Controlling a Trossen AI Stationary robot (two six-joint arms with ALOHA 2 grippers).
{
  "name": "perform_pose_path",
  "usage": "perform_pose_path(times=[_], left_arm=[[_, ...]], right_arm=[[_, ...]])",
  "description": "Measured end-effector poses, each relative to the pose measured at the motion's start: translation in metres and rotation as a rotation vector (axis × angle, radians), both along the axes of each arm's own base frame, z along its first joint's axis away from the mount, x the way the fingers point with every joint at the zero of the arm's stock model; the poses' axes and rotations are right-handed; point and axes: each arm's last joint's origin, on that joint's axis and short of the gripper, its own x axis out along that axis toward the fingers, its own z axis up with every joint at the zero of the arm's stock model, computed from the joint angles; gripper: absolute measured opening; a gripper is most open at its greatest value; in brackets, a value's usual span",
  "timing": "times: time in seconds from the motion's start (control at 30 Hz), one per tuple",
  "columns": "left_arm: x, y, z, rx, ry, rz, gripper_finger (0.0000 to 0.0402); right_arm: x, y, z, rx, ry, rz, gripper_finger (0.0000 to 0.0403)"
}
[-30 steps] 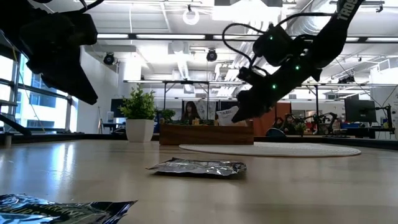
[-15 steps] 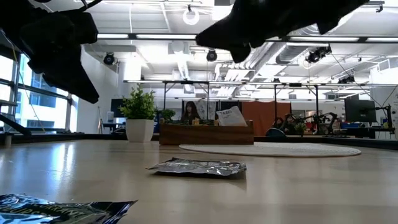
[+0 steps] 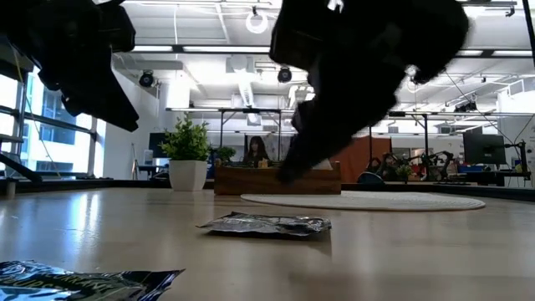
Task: Pick & Place Tea
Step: Put the violet tea bag into the left section of the wooden organizer
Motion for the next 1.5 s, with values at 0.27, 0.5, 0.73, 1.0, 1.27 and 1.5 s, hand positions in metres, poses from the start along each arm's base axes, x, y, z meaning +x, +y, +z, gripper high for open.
perform_pose_path(times=[0.27, 0.5, 0.73, 1.0, 1.27, 1.5], left_arm=[[-0.001, 0.000, -0.001, 0.004, 0.012, -0.009, 0.0133], [-0.001, 0.000, -0.001, 0.026, 0.017, -0.030, 0.0133], [-0.001, 0.000, -0.001, 0.027, 0.018, -0.029, 0.0133], [0.006, -0.004, 0.006, -0.040, -0.067, -0.042, 0.0133], [0.024, 0.012, 0.012, -0.215, -0.106, -0.111, 0.0133], [0.038, 0.031, -0.006, -0.255, -0.010, -0.096, 0.0133]], right_arm=[[-0.008, 0.016, -0.025, -0.149, 0.049, -0.013, 0.0194], [-0.006, 0.007, -0.046, -0.245, 0.121, 0.037, 0.0171], [-0.001, -0.015, -0.047, -0.224, 0.161, 0.150, 0.0075], [0.011, -0.034, -0.037, -0.390, 0.059, 0.304, 0.0025], [0.037, -0.032, -0.001, -1.029, -0.050, 0.503, 0.0017], [0.048, -0.034, 0.015, -1.182, -0.086, 0.544, 0.0006]])
